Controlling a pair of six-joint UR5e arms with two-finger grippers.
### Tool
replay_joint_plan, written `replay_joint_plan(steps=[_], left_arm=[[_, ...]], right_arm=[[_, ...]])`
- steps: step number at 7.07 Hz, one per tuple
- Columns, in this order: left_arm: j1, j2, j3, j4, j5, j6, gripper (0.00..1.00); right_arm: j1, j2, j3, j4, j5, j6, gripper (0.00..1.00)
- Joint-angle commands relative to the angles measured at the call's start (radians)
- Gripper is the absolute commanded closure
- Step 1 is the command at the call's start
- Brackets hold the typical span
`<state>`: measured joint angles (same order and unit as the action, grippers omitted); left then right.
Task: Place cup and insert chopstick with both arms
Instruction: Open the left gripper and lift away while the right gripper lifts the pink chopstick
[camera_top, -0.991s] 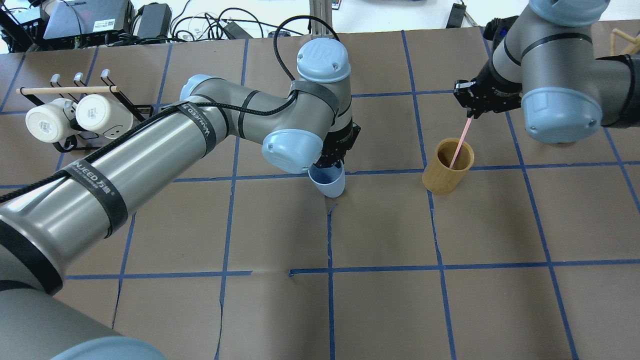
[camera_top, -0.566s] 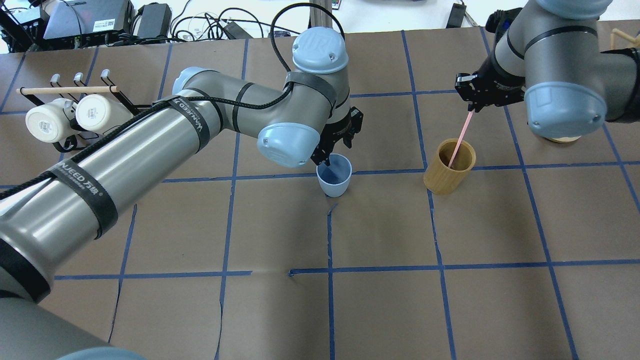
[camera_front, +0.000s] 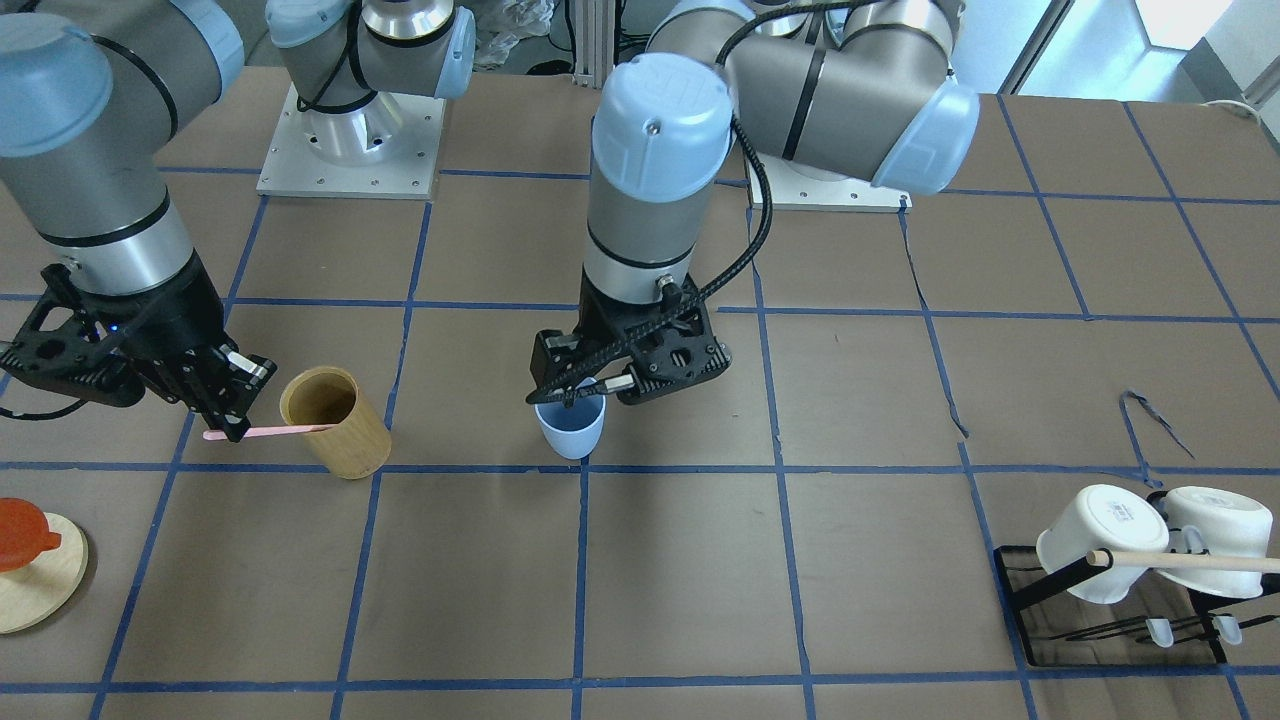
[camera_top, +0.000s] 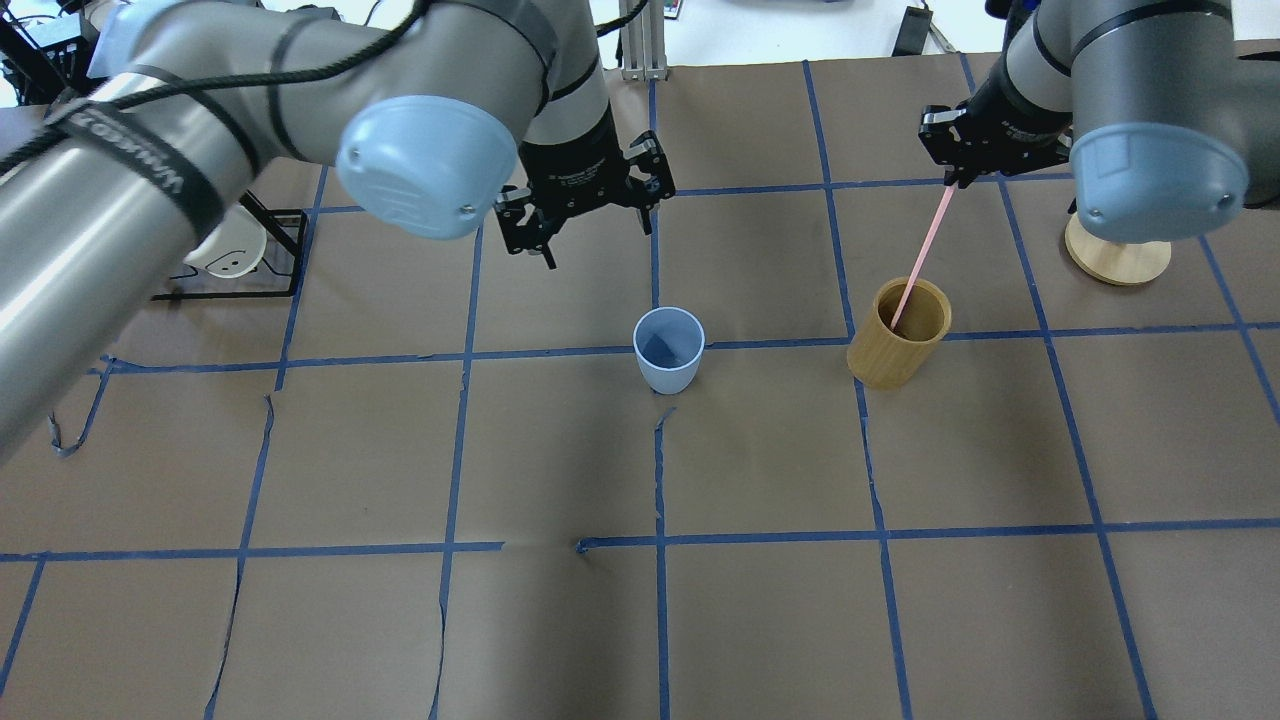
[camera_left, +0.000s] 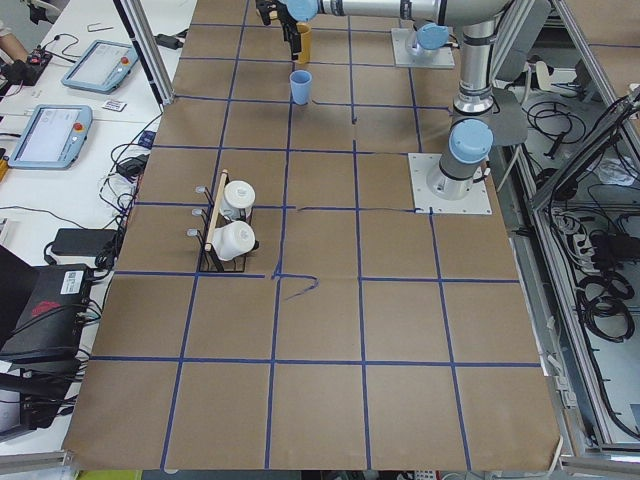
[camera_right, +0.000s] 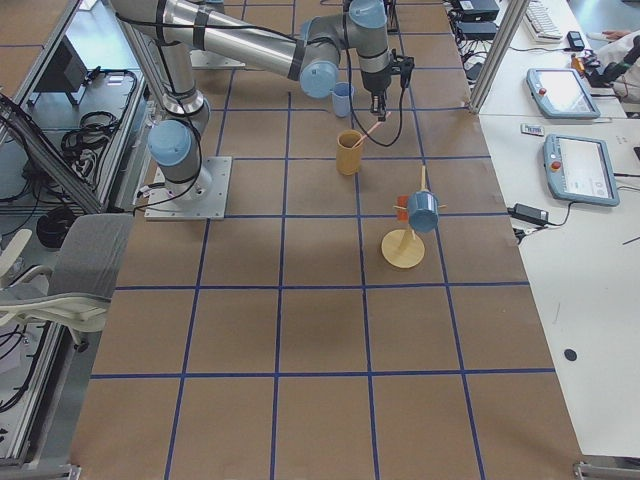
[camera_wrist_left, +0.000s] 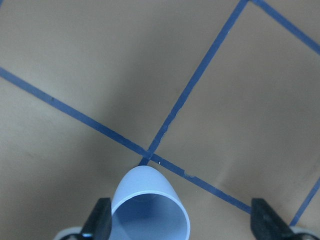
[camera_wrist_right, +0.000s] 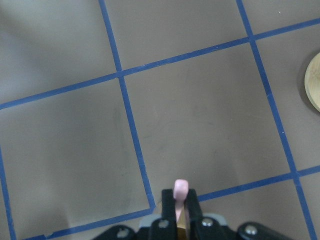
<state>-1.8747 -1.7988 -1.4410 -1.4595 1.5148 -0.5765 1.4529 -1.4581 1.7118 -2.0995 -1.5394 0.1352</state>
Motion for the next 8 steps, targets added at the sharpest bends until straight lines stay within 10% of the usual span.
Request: replay_joint_plan(steps=[1,4,8], left_arm=[[0.019,0.152,-0.01,-0.127,0.001,0.118,0.0],[0.023,0.243,-0.03,-0.098,0.005,0.135,0.0],[0.202,0.298,-0.032,-0.107,0.143,0.566,0.0]], right_arm=[[0.003,-0.04,-0.066,0.093,-0.001,0.0,0.9],[0.038,-0.054,-0.254,0.281,-0.005,0.0,0.92],[0.284,-0.009,-0.255,0.14,-0.066,0.269,0.92]])
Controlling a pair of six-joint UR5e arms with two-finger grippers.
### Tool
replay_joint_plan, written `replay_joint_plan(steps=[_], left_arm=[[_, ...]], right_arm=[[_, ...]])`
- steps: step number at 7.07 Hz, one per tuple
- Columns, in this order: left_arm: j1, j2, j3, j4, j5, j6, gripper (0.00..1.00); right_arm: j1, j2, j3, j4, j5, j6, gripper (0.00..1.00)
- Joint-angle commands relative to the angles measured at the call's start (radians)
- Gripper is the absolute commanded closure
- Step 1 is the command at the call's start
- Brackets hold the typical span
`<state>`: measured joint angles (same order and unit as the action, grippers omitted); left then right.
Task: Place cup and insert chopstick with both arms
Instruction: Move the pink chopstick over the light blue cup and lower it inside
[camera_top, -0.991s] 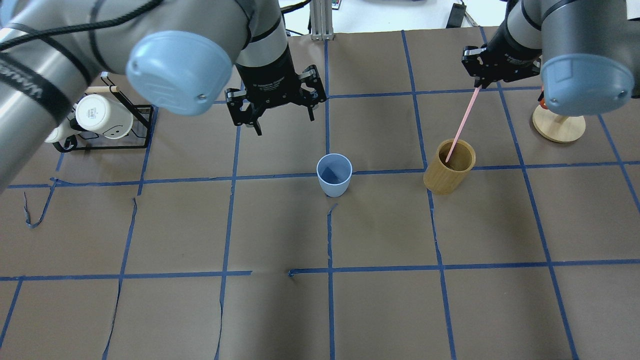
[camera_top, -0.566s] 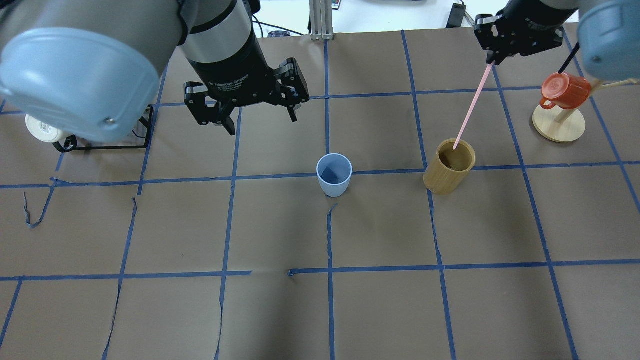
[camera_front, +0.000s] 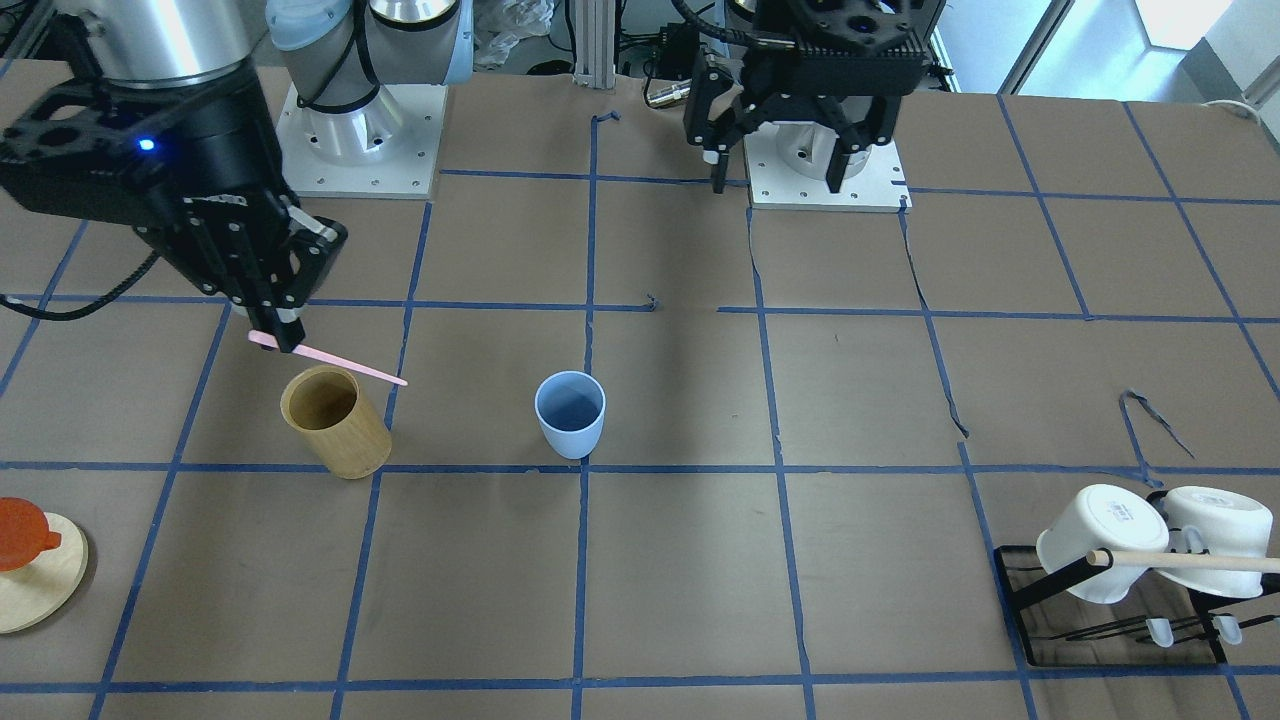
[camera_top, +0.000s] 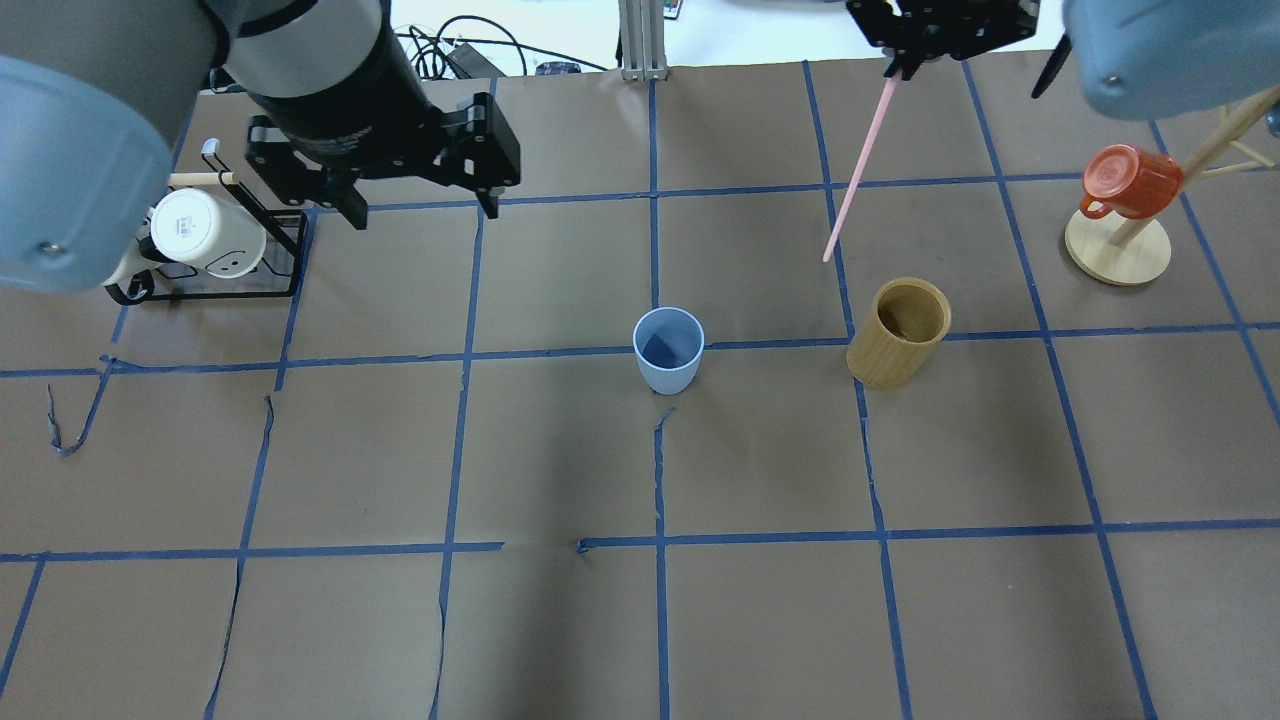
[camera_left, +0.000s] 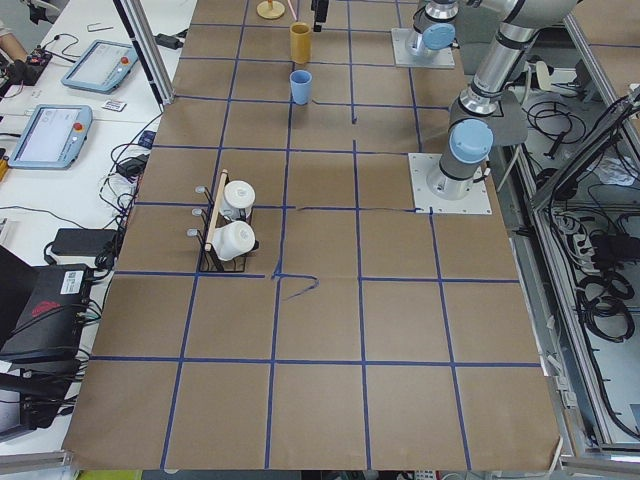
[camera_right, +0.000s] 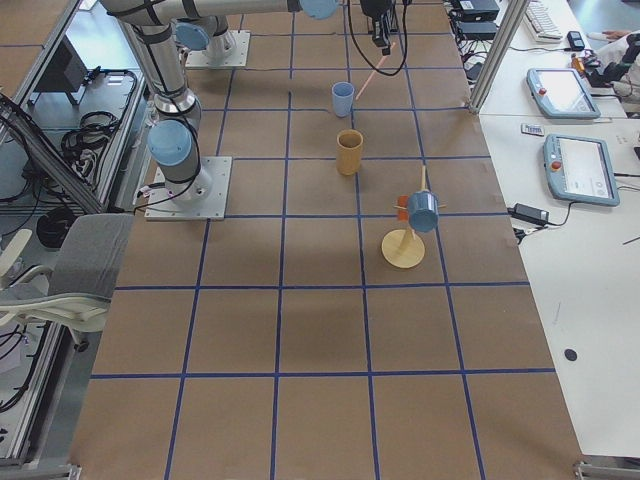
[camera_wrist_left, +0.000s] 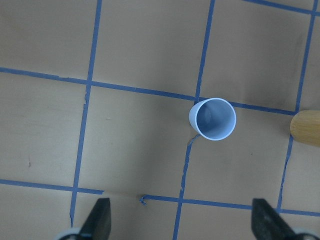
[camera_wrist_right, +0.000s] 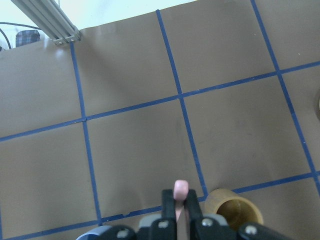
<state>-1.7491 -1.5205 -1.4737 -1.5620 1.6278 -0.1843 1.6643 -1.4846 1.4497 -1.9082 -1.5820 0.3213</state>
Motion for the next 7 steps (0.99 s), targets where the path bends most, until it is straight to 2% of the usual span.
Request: replay_joint_plan(steps=[1,2,4,5,7], left_arm=[[0.142,0.026,-0.002,-0.001,0.008,0.24,0.0],[0.181,0.028,-0.003,-0.003,-0.087,0.246,0.0],[0.183,0.046,-0.008,-0.01,-0.079,0.267,0.0],[0.183,0.054,-0.01,-0.012,-0.024,0.266,0.0],[0.186,0.059,-0.023,-0.012,-0.029,0.266,0.0]], right_arm=[[0.153,0.036,0.04,-0.122,-0.051,0.176,0.92],[0.213,0.056,0.079,-0.152,-0.09,0.206,0.92],[0.253,0.06,0.155,-0.204,-0.093,0.278,0.91],[0.261,0.066,0.187,-0.218,-0.093,0.301,0.91],[0.278,0.072,0.193,-0.238,-0.093,0.306,0.91]])
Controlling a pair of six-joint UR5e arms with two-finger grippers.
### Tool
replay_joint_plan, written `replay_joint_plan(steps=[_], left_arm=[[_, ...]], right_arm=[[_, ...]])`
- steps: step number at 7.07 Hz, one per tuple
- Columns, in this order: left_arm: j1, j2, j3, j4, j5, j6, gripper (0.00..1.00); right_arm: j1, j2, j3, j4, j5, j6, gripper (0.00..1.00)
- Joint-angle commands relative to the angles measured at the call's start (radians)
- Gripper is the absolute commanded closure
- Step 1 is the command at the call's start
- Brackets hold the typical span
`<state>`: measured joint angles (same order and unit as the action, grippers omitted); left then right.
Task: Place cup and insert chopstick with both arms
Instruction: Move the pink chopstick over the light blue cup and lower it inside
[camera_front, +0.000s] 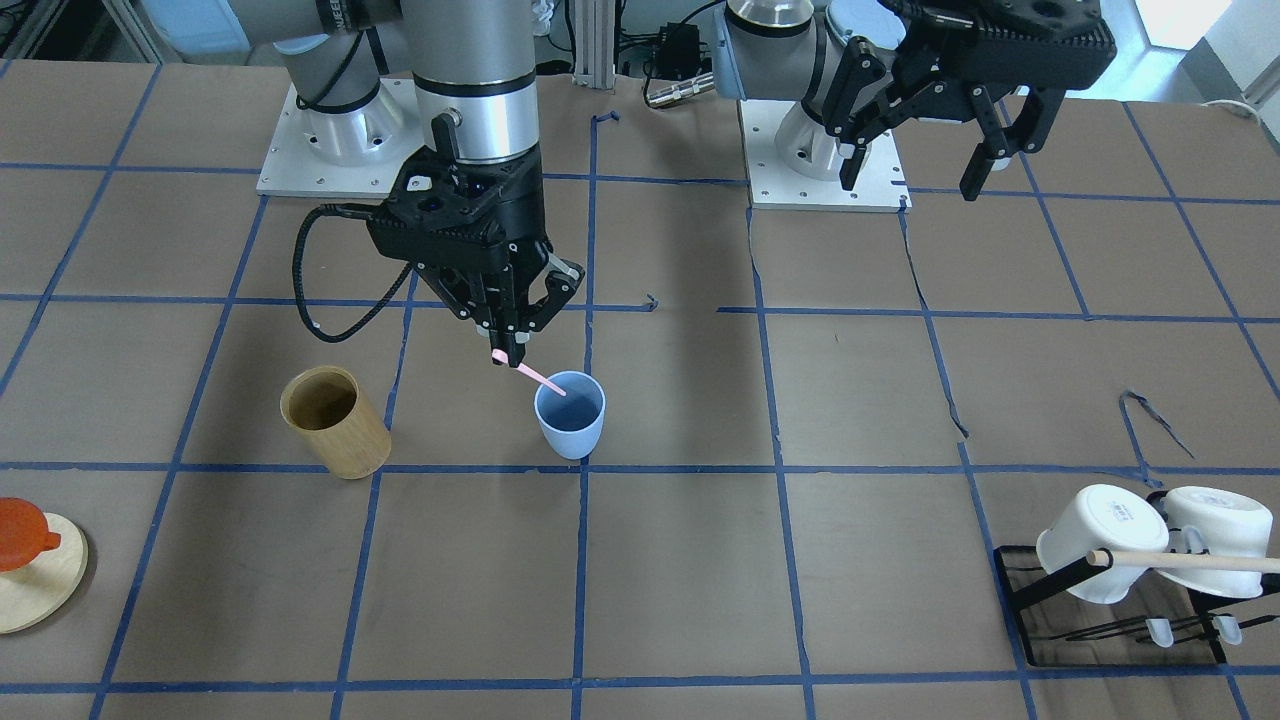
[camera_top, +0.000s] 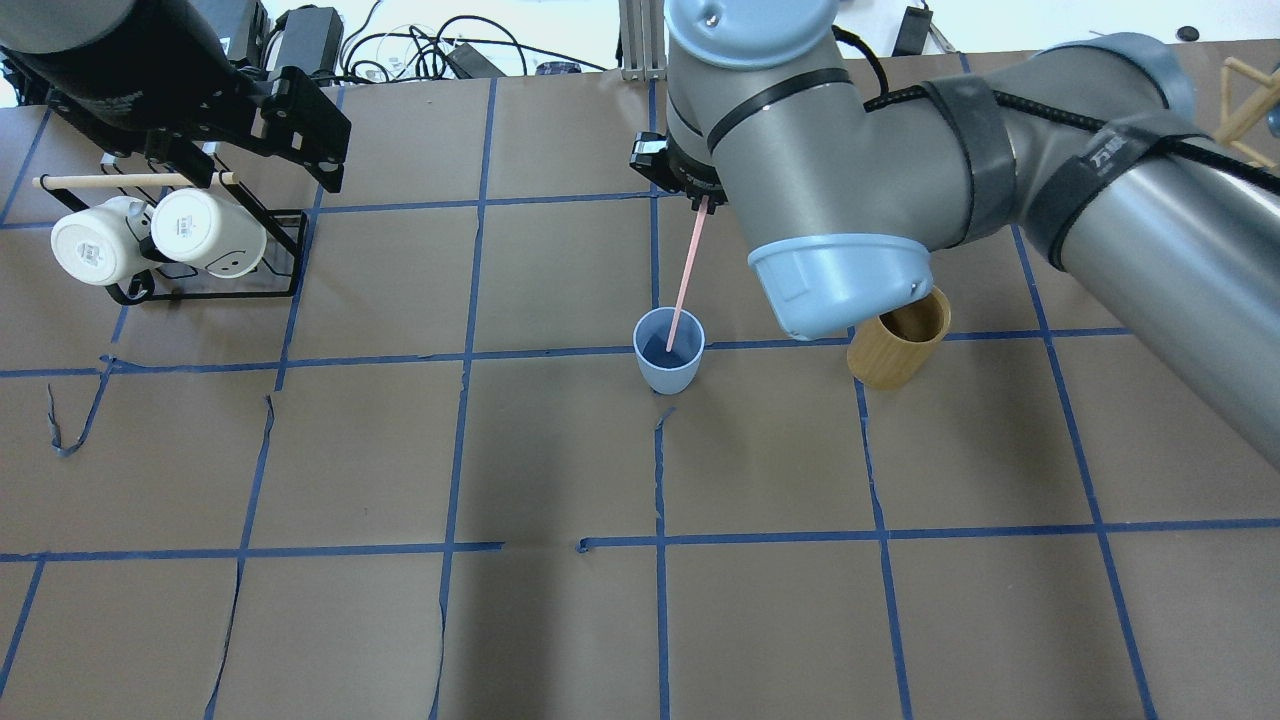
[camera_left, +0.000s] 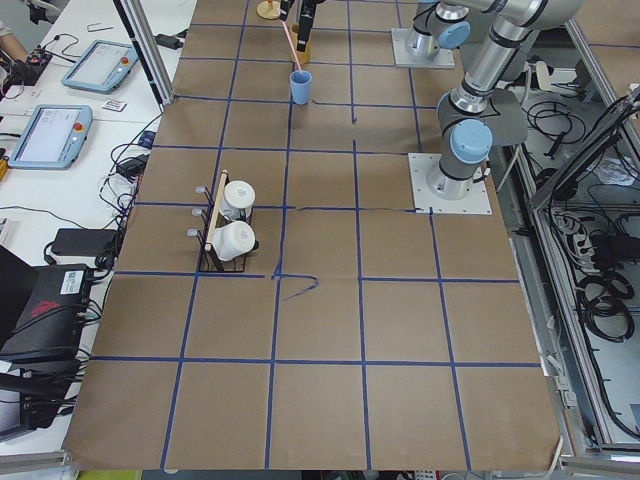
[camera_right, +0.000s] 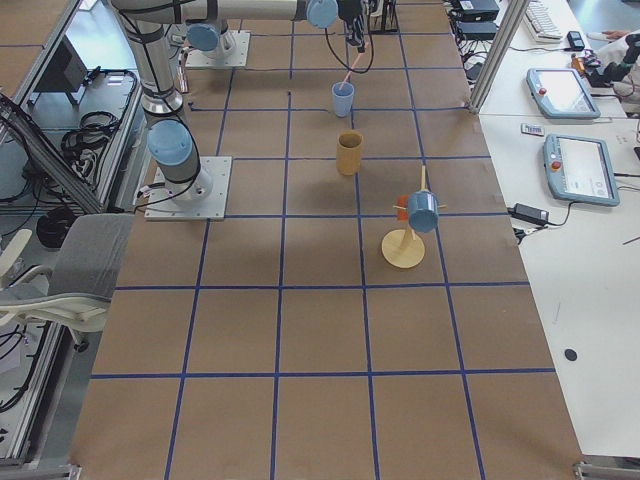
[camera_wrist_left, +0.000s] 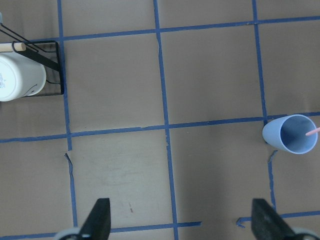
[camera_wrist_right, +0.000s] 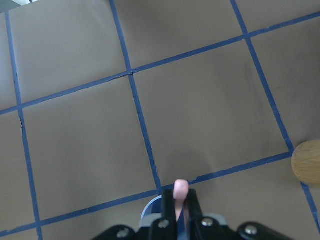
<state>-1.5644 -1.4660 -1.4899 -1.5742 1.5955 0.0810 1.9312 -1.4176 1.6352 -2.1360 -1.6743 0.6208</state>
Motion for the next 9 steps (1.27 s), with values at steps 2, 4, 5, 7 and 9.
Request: replay_joint_plan(steps=[2,4,5,7,9], left_arm=[[0.001,0.006,0.012,-0.056,0.007,-0.001,0.0],[0.001,0.021,-0.006,-0.061,0.003,0.0,0.0],[0.0,0.024,-0.007,-0.061,0.004,0.0,0.0],[-0.002,0.026,-0.007,-0.061,0.006,0.0,0.0],[-0.002,0.026,-0.007,-0.063,0.006,0.0,0.0]], right_arm=[[0.014,0.02,0.018,-0.01,0.002,0.004,0.86],[0.012,0.035,0.026,-0.019,-0.002,-0.001,0.0],[0.006,0.026,0.016,-0.013,-0.002,-0.012,0.0],[-0.064,0.005,-0.065,0.13,-0.004,-0.048,0.0],[-0.162,-0.073,-0.08,0.383,-0.044,-0.088,0.0]])
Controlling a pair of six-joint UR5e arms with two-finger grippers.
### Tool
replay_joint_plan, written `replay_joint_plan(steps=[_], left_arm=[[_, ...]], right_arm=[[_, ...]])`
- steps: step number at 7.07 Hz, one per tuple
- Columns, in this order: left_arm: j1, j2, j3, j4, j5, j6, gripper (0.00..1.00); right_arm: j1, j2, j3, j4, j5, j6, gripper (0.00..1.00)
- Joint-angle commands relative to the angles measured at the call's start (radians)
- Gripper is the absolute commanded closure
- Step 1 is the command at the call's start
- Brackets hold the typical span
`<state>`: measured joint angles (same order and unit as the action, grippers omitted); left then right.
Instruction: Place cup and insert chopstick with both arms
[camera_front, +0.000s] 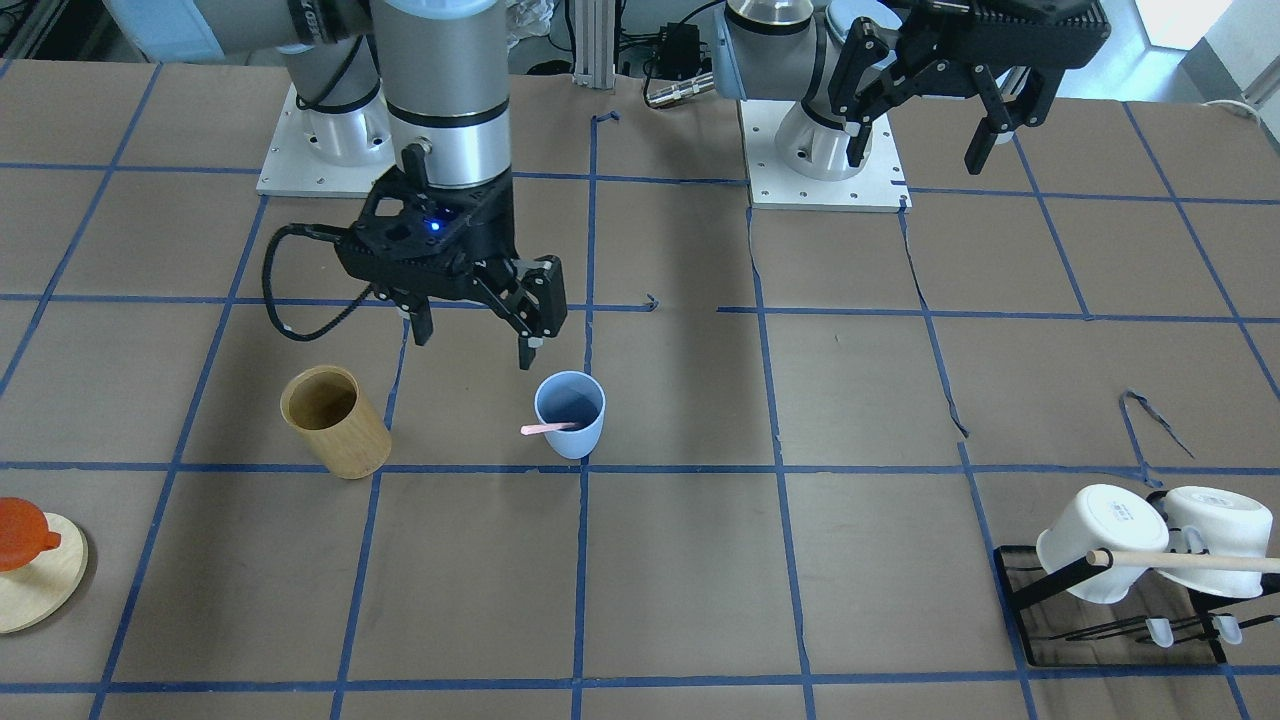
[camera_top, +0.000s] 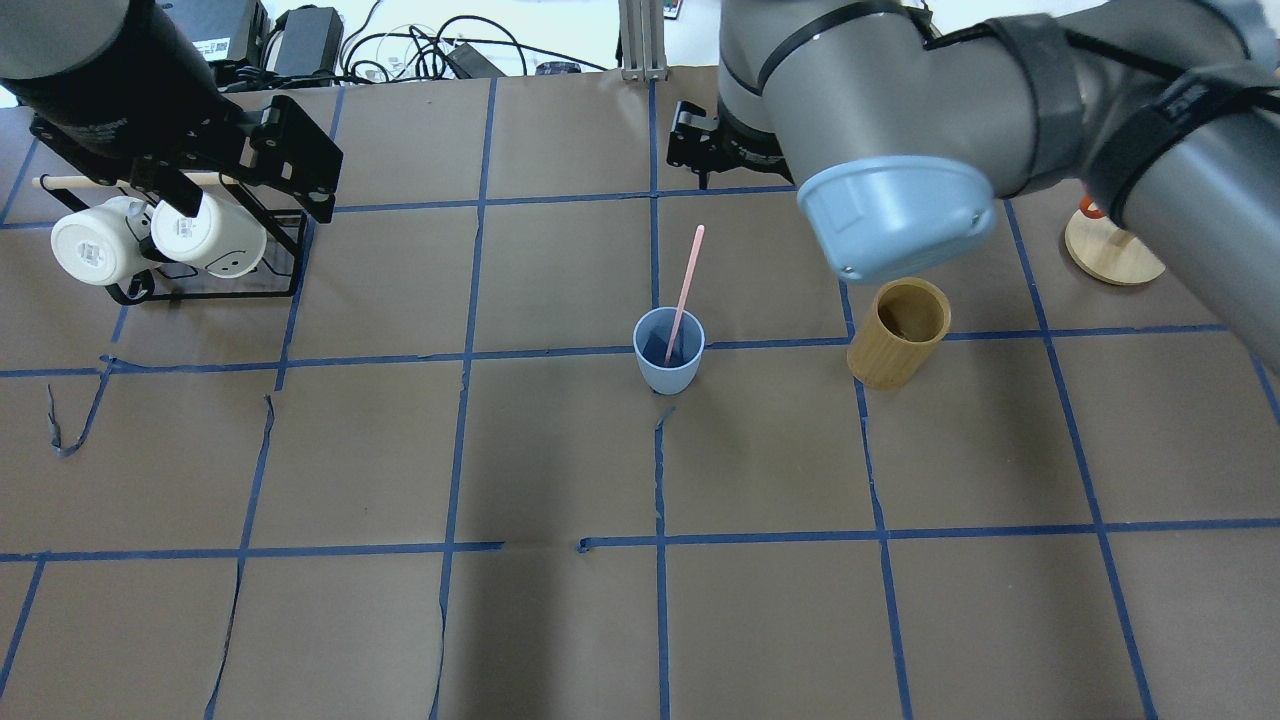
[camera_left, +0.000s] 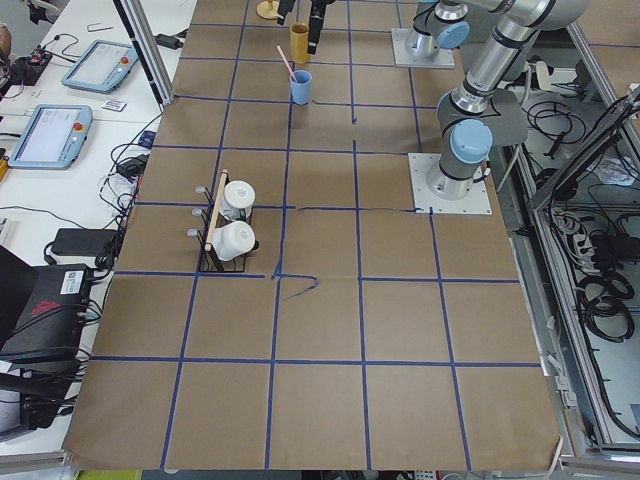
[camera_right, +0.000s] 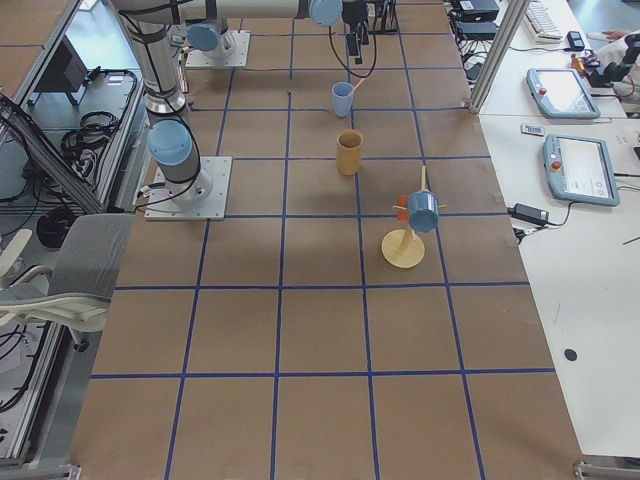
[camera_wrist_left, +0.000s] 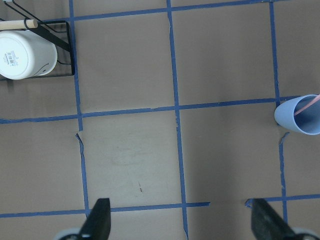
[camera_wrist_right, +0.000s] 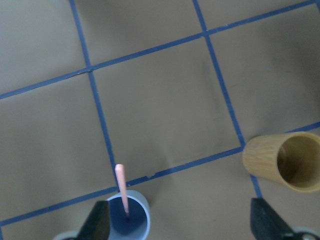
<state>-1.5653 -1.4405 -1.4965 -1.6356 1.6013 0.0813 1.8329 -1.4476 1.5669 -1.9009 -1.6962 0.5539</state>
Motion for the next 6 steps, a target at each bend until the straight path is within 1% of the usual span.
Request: replay_joint_plan(steps=[1,2,3,4,5,6], left_arm=[[-0.002,0.0,-0.001,0.0,0.0,0.0,0.0],[-0.002,0.0,-0.001,0.0,-0.001,0.0,0.0],[-0.002,0.0,0.001,0.0,-0.001,0.0,0.0],[-0.002,0.0,-0.001,0.0,-0.001,0.0,0.0],[-0.002,0.0,-0.001,0.0,-0.001,0.0,0.0],[-0.004,0.0,-0.001,-0.001,-0.001,0.0,0.0]], right_arm=[[-0.126,-0.054,-0.011,0.205,-0.016,-0.023,0.0],[-0.151,-0.059,-0.011,0.245,-0.022,-0.049,0.0],[-0.153,-0.086,-0.014,0.265,-0.028,-0.081,0.0],[-0.159,-0.097,-0.021,0.328,-0.034,-0.101,0.0],[-0.161,-0.115,-0.016,0.35,-0.027,-0.142,0.0],[-0.208,-0.119,-0.016,0.406,-0.031,-0.322,0.0]])
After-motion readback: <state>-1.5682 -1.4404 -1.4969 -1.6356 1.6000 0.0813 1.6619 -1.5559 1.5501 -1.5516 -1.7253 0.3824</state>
